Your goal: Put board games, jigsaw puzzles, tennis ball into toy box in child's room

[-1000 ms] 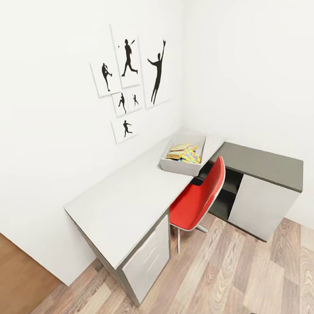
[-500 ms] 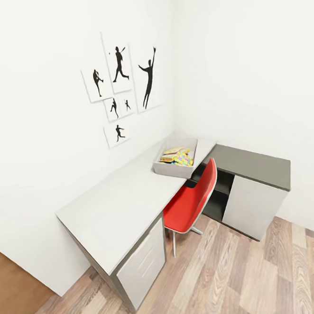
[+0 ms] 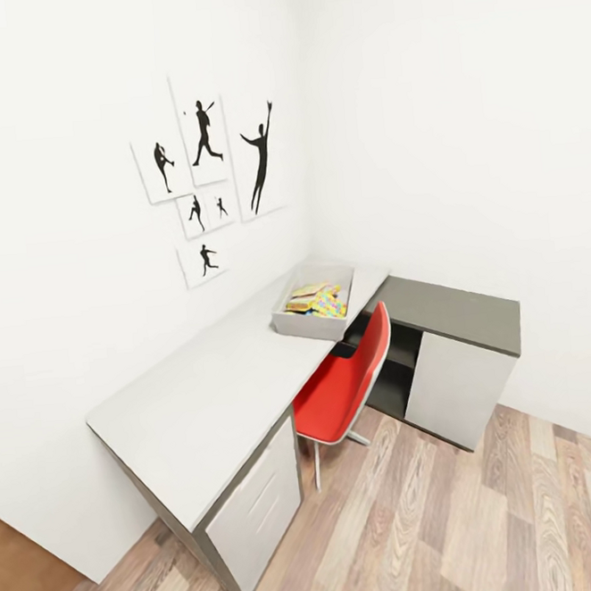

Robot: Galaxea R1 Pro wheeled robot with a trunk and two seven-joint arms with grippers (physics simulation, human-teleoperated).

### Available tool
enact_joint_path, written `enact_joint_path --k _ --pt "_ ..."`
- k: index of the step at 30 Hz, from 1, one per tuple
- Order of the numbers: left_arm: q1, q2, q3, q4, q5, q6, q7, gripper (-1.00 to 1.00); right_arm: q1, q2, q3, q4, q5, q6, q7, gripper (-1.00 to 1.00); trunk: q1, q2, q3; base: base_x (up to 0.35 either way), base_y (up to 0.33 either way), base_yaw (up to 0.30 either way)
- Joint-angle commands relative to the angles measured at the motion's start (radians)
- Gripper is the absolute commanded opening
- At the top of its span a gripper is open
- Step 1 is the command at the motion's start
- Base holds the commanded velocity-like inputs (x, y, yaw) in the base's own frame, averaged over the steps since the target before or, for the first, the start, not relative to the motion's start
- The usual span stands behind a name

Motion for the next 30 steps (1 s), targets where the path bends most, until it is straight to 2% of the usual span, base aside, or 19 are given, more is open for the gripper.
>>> enact_joint_path --k 1,8,14,15,17,24,27,30 --pt "-0.001 0.002 0.009 -0.002 -0.005 0.005 -0.008 1.0 0.0 0.0 0.008 0.0 -0.01 -0.006 -0.008 1.0 0.001 -0.002 -0.001 0.0 0.0 -0.147" --pt "-0.001 0.004 0.008 -0.001 -0.005 0.005 -0.008 1.0 0.011 -0.001 0.013 0.007 -0.011 -0.078 0.002 1.0 0.001 -0.002 0.009 0.0 0.0 -0.152" --pt "-0.001 0.005 0.006 0.026 -0.009 0.005 -0.006 1.0 0.062 -0.009 0.022 0.028 0.004 -0.222 0.107 1.0 0.001 -0.002 0.014 0.0 0.0 -0.094" --pt "-0.001 0.005 0.006 0.026 -0.009 0.005 -0.006 1.0 0.062 -0.009 0.022 0.028 0.004 -0.222 0.107 1.0 0.001 -0.002 0.015 0.0 0.0 -0.058" --pt "-0.001 0.007 0.005 0.05 -0.013 0.004 0.003 1.0 0.087 -0.009 0.025 0.046 0.04 -0.296 0.151 1.0 0.001 -0.002 0.017 0.0 0.0 -0.038" --pt "-0.001 0.007 0.002 0.068 -0.016 -0.002 0.025 1.0 0.102 -0.007 0.026 0.071 0.077 -0.344 0.177 1.0 0.001 -0.002 0.025 0.0 0.0 -0.019" --pt "-0.001 0.005 0.002 0.074 -0.016 -0.02 0.034 1.0 0.106 -0.007 0.026 0.079 0.086 -0.358 0.183 1.0 0.001 -0.002 0.029 0.0 0.0 -0.008" --pt "-0.001 0.001 0.001 0.084 -0.015 -0.066 0.042 1.0 0.114 -0.009 0.026 0.092 0.094 -0.375 0.189 1.0 0.001 -0.002 0.034 0.0 0.0 -0.005"
